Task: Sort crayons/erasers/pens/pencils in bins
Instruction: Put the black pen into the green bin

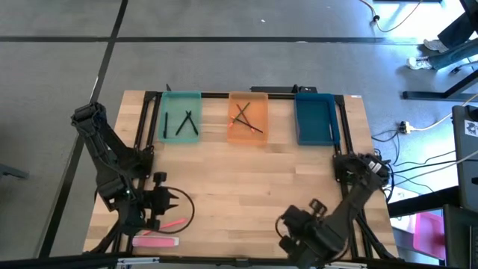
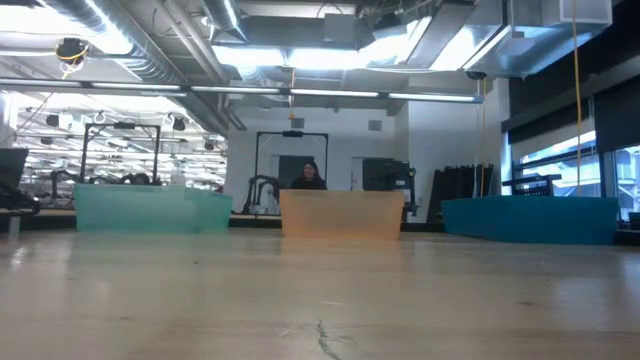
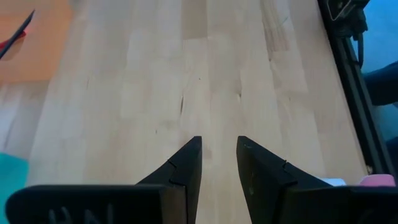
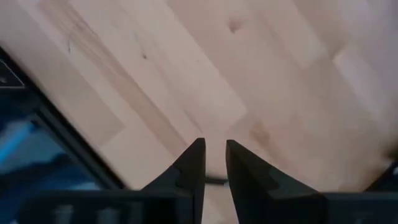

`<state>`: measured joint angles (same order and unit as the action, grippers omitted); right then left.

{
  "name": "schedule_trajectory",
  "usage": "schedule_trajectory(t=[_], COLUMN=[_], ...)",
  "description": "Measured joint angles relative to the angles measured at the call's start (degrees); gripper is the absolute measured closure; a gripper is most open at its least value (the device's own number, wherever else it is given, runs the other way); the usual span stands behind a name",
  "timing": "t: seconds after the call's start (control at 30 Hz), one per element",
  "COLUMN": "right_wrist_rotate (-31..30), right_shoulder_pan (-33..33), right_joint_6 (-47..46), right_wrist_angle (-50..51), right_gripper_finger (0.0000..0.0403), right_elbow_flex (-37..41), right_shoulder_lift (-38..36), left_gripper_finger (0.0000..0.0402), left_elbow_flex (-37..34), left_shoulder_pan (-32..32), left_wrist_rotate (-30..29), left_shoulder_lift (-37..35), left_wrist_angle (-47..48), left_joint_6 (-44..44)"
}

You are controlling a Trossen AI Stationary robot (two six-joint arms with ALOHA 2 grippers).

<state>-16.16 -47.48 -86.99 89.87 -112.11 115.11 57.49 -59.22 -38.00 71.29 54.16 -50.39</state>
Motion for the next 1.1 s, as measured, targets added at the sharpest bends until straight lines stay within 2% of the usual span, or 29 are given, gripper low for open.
schedule_trajectory(t=[0.17,0.3,0.47,0.57,0.67,0.73,0.83,1.03,1.1], right_wrist_rotate=[0.33,2.25,7.43,7.72,5.49,5.49,5.7,5.65,5.63], right_shoulder_pan=[-2.67,-4.16,-5.45,-6.12,-6.57,-6.59,-6.56,-6.79,-6.83], right_joint_6=[-15.81,-23.52,-26.88,-28.18,-28.03,-25.73,-15.79,14.2,21.4], right_wrist_angle=[0.11,0.12,0.05,0.12,0.09,0.09,-1.62,-11.61,-12.82], right_gripper_finger=[0.0334,0.0334,0.0334,0.0334,0.0334,0.0334,0.0334,0.0334,0.0334], right_elbow_flex=[0.83,2.54,5.91,8.4,12.29,14.83,18.67,23.01,23.6], right_shoulder_lift=[0.2,0.35,-0.29,-2.87,-6.69,-9.2,-11.13,-11.77,-11.76], left_gripper_finger=[0.0308,0.0308,0.0308,0.0308,0.0308,0.0308,0.0308,0.0308,0.0308], left_elbow_flex=[0.0,0.0,0.0,0.0,0.0,0.0,0.0,0.0,0.0], left_shoulder_pan=[0.79,1.37,2.26,2.8,3.32,3.59,4.03,5.03,5.3], left_wrist_rotate=[-0.02,0.0,0.09,0.11,0.16,0.29,1.14,1.52,1.53], left_shoulder_lift=[0.0,0.0,0.0,0.0,0.0,0.0,0.0,0.0,0.0], left_wrist_angle=[-0.18,-2.29,-3.65,-3.98,-4.0,-3.96,-3.94,-4.04,-4.25], left_joint_6=[1.57,4.9,7.57,8.63,9.01,9.01,9.03,10.91,12.5])
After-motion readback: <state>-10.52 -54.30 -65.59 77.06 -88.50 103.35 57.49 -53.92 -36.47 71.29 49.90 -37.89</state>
